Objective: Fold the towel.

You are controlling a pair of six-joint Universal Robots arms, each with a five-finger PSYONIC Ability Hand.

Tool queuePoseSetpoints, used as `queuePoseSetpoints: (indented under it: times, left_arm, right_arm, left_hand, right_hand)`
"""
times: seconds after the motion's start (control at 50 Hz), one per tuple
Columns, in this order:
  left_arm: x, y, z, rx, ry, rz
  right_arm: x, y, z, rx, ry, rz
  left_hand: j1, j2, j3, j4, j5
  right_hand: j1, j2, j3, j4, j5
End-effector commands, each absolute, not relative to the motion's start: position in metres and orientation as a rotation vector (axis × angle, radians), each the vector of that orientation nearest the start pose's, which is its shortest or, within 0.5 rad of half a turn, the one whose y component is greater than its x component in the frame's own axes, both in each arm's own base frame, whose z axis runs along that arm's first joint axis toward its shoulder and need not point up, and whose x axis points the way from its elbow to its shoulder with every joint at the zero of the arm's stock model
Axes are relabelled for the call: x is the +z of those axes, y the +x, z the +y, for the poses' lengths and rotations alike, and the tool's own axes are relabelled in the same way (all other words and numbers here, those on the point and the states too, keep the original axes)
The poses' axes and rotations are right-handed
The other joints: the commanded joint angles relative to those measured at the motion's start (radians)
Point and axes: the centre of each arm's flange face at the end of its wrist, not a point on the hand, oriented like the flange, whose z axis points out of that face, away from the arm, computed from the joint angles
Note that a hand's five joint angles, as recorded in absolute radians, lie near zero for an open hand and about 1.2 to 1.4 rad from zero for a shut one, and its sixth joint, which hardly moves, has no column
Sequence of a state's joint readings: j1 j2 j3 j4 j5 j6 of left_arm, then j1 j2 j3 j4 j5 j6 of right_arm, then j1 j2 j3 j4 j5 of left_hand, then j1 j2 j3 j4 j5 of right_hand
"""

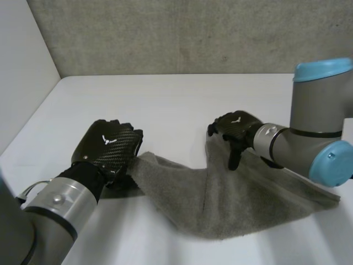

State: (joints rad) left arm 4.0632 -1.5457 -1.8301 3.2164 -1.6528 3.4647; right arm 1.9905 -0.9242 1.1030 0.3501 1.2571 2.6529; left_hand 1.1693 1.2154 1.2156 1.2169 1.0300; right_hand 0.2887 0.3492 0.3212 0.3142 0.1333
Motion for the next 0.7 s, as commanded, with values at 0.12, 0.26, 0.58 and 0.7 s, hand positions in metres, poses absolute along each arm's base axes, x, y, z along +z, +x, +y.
queuePoseSetpoints:
  times: [0.12,0.26,0.58,0.7]
  left_arm:
    - [0.254,-0.269,-0.132,-2.180,1.138,2.233]
    - [0.250,-0.270,-0.142,-2.158,1.122,2.239]
    - [0.367,-0.312,-0.266,-2.679,0.718,1.498]
    - [0.384,-0.308,-0.284,-2.761,0.510,1.356]
  right_arm:
    - [0.146,0.329,-0.284,-1.441,-1.629,2.062]
    - [0.142,0.333,-0.297,-1.672,-1.842,2.044]
    - [0.368,0.325,-0.336,-2.859,-0.558,1.335]
    - [0.347,0.323,-0.330,-2.824,-0.636,1.361]
  left_hand:
    - [0.227,0.181,0.181,0.179,0.192]
    - [0.227,0.181,0.181,0.179,0.192]
    - [0.227,0.181,0.181,0.179,0.192]
    - [0.227,0.181,0.181,0.179,0.192]
  right_hand:
    - [0.204,0.143,0.171,0.178,0.184]
    - [1.108,1.047,1.075,1.082,1.088]
    - [1.108,1.047,1.075,1.082,1.088]
    - [1.108,1.047,1.075,1.082,1.088]
